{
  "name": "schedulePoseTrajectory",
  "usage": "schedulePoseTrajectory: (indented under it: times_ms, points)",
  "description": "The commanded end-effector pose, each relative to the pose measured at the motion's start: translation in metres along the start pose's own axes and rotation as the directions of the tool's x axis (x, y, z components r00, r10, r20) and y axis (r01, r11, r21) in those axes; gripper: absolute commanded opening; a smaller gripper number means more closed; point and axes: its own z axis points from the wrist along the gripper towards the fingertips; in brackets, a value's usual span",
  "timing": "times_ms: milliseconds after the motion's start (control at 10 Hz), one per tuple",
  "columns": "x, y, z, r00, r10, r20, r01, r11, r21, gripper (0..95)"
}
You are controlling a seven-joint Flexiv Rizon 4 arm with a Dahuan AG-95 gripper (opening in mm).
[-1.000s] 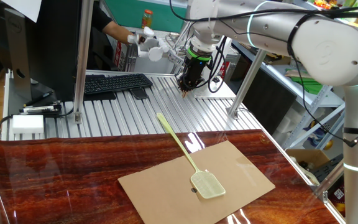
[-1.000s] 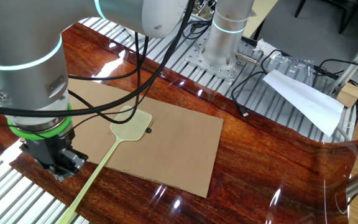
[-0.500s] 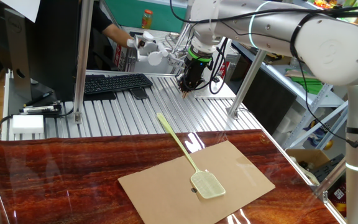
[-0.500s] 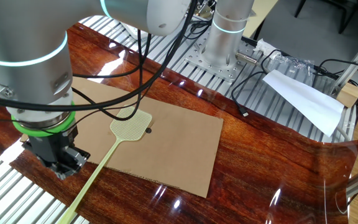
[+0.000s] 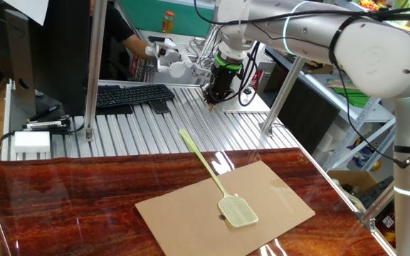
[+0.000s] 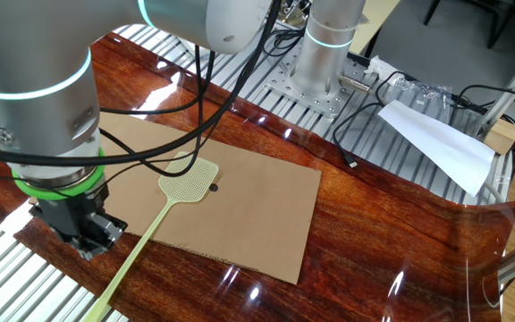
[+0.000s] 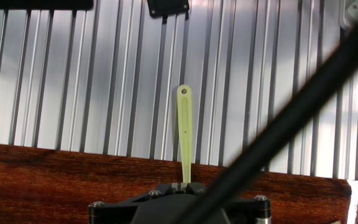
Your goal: Swat with a flyswatter
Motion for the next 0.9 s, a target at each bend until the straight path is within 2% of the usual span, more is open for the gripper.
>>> schedulePoseTrajectory:
  times_ms: [100, 400, 900]
  points:
    - [0.0745, 0.0372, 0.113, 0.99, 0.121, -0.071, -0.128, 0.986, -0.105, 0.0]
    - [0.0771, 0.0429, 0.1107, 0.99, 0.095, -0.108, -0.106, 0.989, -0.099, 0.0]
    - [0.0773, 0.0426, 0.1116, 0.987, 0.082, -0.141, -0.097, 0.99, -0.105, 0.0]
